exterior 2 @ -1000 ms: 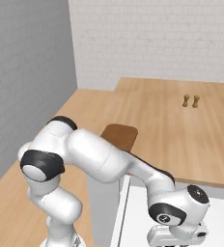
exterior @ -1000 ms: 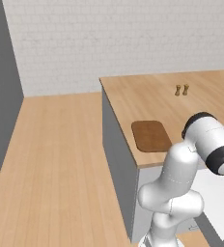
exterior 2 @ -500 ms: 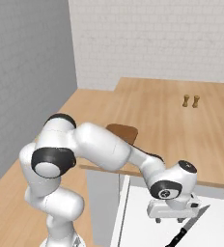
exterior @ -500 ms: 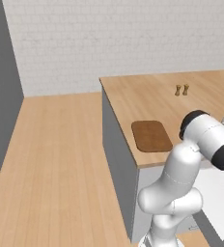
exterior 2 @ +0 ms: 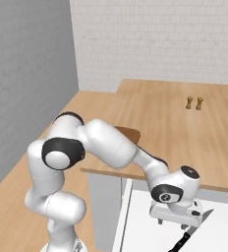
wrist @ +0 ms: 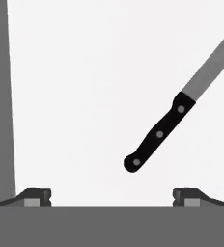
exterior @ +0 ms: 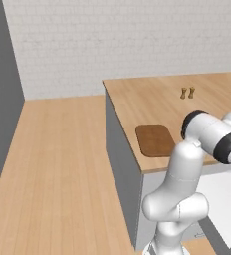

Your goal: Pick up the knife from the drawer and place it on the cutting board. Then place the meat from the plate to the cutting board.

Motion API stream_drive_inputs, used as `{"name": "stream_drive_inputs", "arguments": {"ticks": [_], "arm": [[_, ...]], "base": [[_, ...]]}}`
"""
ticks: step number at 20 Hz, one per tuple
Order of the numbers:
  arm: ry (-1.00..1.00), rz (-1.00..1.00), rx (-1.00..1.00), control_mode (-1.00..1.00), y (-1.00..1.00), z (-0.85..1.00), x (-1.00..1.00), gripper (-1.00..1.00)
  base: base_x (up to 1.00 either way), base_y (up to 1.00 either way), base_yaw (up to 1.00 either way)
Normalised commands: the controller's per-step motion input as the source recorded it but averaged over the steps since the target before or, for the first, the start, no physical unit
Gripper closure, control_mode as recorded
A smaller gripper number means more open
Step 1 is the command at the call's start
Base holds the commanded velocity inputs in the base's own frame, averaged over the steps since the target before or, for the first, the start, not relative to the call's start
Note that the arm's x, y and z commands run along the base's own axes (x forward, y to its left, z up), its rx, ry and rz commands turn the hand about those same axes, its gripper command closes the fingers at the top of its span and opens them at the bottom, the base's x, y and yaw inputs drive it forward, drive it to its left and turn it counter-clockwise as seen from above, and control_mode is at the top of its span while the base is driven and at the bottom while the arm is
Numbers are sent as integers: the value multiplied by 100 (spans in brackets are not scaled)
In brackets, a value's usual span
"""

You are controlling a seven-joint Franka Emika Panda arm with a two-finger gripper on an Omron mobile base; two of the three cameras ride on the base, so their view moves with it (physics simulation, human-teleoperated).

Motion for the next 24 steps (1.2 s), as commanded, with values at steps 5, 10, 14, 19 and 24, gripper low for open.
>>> {"name": "stream_drive_inputs", "arguments": {"ticks": [5,10,14,19,24], "arm": [[0,-33,0,-100,-28,-2,-4,-100],[-2,-12,-3,-100,-21,-16,0,-100],[-1,-2,0,-100,-19,-30,0,-100],[0,0,0,-100,-31,-28,8,-100],[0,0,0,-100,-22,-16,30,-100]], "base": [[0,0,0],[0,0,0],[0,0,0],[0,0,0],[0,0,0]]}}
